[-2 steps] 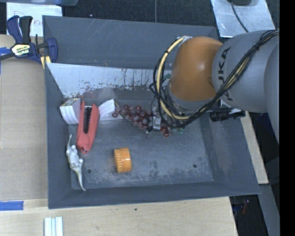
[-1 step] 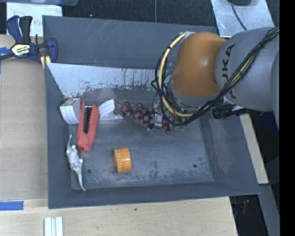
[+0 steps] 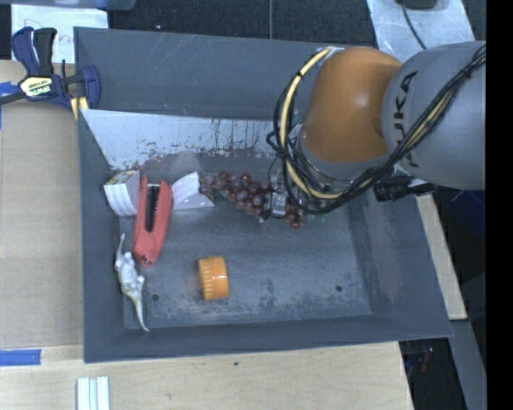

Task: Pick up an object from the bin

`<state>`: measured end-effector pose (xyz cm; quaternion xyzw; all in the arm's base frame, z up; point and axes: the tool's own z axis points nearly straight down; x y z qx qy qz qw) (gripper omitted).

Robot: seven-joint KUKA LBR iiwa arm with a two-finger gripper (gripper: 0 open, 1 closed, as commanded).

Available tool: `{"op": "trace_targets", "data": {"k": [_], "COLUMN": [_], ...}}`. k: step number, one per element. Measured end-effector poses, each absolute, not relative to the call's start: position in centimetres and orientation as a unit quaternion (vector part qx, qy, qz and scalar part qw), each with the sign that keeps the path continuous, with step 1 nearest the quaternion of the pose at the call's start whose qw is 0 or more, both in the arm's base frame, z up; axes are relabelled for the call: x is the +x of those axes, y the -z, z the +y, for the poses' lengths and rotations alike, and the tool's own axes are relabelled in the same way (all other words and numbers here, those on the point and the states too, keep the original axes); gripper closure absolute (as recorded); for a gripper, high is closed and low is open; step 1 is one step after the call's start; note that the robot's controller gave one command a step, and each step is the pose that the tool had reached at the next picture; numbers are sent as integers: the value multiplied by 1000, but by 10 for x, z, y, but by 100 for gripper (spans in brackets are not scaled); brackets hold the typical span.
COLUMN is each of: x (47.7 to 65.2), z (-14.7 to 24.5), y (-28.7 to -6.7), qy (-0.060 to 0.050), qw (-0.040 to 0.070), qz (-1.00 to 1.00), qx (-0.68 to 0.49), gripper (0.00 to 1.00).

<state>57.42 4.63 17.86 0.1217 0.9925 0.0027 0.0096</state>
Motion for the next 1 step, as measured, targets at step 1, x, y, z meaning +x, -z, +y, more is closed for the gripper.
{"op": "trace_targets", "data": {"k": [1], "x": [575], "z": [46], "y": [-187], "qy": [-3], "qw": [11], "qz": [993], "qx": [121], "gripper": [100]}}
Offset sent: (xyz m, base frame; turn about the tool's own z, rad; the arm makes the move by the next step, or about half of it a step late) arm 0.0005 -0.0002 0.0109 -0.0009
